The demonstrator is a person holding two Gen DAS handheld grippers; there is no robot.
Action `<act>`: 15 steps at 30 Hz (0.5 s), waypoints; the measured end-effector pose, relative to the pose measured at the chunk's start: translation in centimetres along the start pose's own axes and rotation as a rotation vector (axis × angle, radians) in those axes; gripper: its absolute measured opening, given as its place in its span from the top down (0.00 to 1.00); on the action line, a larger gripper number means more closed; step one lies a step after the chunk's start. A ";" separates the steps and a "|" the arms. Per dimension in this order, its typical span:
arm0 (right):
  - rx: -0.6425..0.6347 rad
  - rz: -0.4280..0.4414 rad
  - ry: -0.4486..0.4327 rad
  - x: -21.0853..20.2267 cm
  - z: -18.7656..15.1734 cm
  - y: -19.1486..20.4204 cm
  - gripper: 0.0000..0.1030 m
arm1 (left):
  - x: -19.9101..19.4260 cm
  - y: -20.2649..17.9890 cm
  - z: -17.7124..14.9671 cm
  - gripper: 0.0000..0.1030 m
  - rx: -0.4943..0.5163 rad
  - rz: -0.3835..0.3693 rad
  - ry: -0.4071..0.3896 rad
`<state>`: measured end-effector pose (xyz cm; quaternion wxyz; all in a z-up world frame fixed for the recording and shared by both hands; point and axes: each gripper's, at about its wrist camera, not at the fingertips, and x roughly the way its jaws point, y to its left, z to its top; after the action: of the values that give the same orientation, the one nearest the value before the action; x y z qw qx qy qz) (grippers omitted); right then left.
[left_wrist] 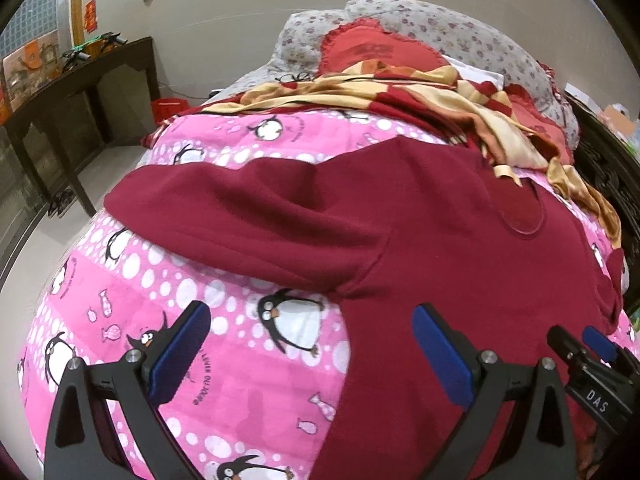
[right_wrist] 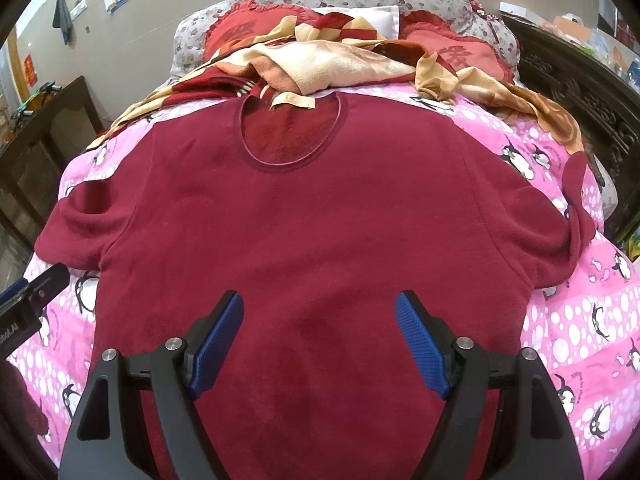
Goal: Fold small clothes
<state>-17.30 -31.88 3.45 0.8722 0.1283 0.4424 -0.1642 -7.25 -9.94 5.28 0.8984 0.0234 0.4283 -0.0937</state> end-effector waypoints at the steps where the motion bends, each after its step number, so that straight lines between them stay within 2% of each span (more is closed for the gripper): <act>1: -0.004 -0.001 0.001 0.0 0.0 0.1 0.09 | 0.1 0.2 0.0 0.01 -0.004 0.004 0.002; 15: -0.039 -0.003 0.013 0.8 0.1 1.2 0.09 | 1.3 3.4 0.6 0.01 -0.039 0.061 0.010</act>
<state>-16.33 -30.93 2.96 0.8713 0.1115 0.4516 -0.1562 -5.35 -6.83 4.55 0.8990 0.0192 0.4336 -0.0578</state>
